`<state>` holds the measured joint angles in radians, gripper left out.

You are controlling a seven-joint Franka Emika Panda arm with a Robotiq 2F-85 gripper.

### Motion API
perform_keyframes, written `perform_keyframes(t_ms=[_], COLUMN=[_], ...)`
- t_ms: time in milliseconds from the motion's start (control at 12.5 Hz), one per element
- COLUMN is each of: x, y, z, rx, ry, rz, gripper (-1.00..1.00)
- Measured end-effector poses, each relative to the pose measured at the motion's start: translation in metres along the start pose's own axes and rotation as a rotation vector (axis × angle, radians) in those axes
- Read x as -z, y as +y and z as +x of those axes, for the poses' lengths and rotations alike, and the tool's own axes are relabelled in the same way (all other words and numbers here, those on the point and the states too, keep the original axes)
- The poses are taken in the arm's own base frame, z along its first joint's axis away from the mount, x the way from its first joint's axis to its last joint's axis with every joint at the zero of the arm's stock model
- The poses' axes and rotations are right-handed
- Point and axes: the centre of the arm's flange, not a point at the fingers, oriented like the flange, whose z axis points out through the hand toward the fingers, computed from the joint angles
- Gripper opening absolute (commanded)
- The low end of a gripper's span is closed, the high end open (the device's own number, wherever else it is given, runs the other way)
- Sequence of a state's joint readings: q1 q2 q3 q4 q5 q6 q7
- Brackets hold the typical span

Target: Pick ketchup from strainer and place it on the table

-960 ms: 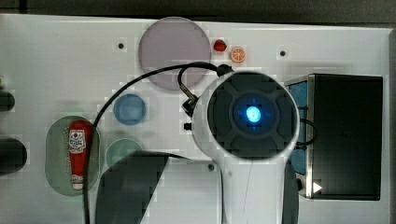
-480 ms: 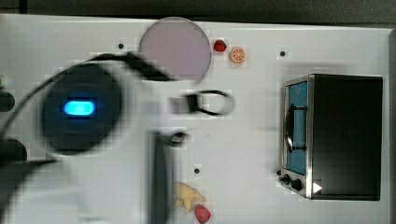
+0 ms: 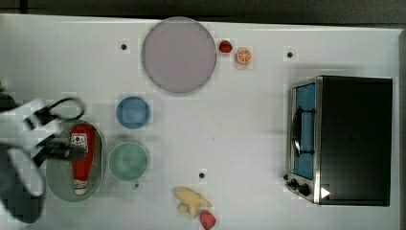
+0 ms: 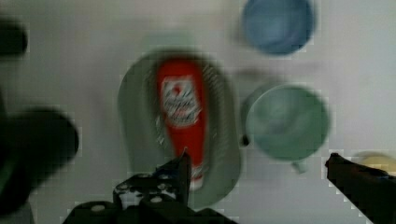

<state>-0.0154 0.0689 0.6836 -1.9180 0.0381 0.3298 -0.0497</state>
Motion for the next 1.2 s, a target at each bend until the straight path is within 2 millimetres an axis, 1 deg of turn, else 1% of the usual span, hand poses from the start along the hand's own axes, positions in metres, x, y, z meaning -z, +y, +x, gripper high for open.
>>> perform_keyframes(t_ms=[160, 240, 400, 480, 640, 800, 880, 1040, 1200], x=[-0.022, -0.029, -0.046, -0.062, -0.099, -0.142, -0.167, -0.219, -0.258], y=[-0.035, -0.046, -0.059, -0.061, -0.056, -0.053, -0.051, -0.036, -0.028], z=[-0.022, -0.027, -0.022, -0.018, -0.005, 0.013, 0.019, 0.024, 0.023], rx=[0.076, 0.101, 0.155, 0.145, 0.156, 0.14, 0.118, 0.083, 0.08], ry=[-0.008, 0.016, 0.113, 0.119, 0.125, 0.126, 0.107, 0.043, 0.02], rz=[0.025, 0.036, 0.052, 0.078, 0.061, 0.1, 0.117, 0.085, 0.074], gripper=[1.0, 1.0, 1.0, 1.0, 1.0, 1.0, 1.0, 1.0, 1.0])
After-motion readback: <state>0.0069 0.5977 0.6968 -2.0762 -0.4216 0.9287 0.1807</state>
